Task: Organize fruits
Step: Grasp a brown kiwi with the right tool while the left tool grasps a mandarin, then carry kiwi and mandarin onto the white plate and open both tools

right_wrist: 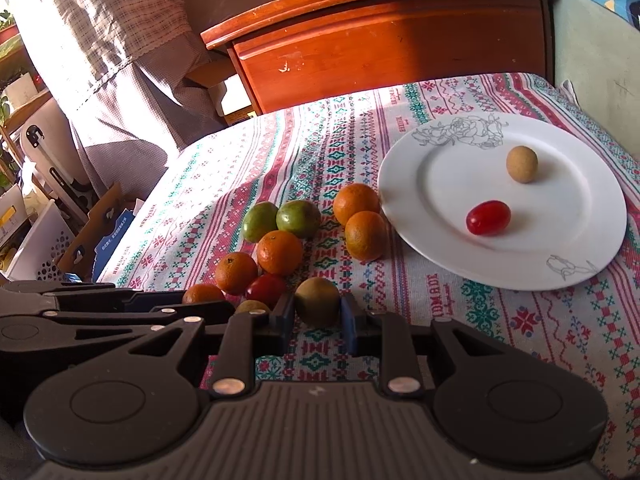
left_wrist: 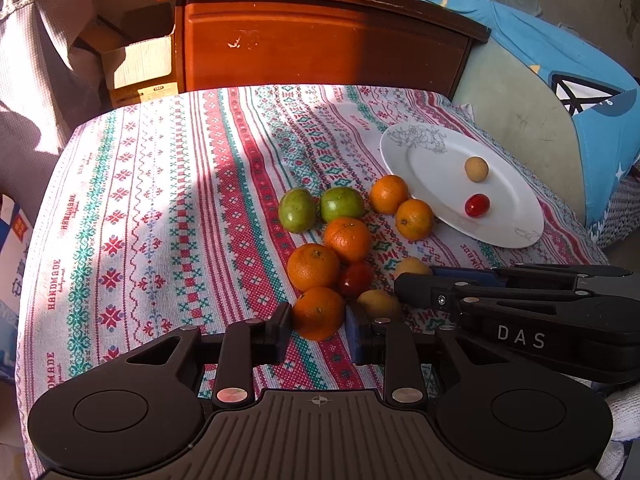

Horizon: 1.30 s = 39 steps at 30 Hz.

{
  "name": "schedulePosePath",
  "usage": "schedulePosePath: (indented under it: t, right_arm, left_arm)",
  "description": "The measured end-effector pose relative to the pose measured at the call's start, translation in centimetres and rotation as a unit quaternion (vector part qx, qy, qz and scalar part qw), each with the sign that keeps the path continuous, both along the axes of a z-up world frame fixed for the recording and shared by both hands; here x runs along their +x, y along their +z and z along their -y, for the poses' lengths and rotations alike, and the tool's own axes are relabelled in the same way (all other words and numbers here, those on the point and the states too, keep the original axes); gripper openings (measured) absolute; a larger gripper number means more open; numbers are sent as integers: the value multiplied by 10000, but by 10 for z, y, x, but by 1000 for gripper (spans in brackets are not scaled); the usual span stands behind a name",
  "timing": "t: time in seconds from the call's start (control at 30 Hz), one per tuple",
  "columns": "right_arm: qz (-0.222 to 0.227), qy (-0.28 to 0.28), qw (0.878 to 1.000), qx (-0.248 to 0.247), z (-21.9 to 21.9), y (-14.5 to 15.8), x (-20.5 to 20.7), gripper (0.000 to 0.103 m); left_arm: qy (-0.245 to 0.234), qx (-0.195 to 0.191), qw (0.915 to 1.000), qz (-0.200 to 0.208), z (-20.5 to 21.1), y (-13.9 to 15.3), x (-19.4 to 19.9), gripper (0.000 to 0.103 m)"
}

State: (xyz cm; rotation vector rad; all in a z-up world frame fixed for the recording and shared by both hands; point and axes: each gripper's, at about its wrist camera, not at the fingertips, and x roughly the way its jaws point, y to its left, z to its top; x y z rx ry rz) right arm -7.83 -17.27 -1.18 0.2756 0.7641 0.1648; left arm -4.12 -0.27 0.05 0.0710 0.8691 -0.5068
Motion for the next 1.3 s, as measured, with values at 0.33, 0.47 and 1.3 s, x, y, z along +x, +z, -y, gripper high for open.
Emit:
schedulePosePath:
  t: [0.33,0.47,1.3]
  right_arm:
    - [127,-43,9998,130,3,10,-2,24]
    - [201,-126,9996,175,8,17,-2,24]
    - [-143,-1663,9846,521,113,44,11,25]
  left_arm:
    - [176,-100,9996,203,-3,21,-2,25]
    - [228,-208,9992,259,-2,31,1,25]
    - [-362,-468,9971,471,77,71,44,25]
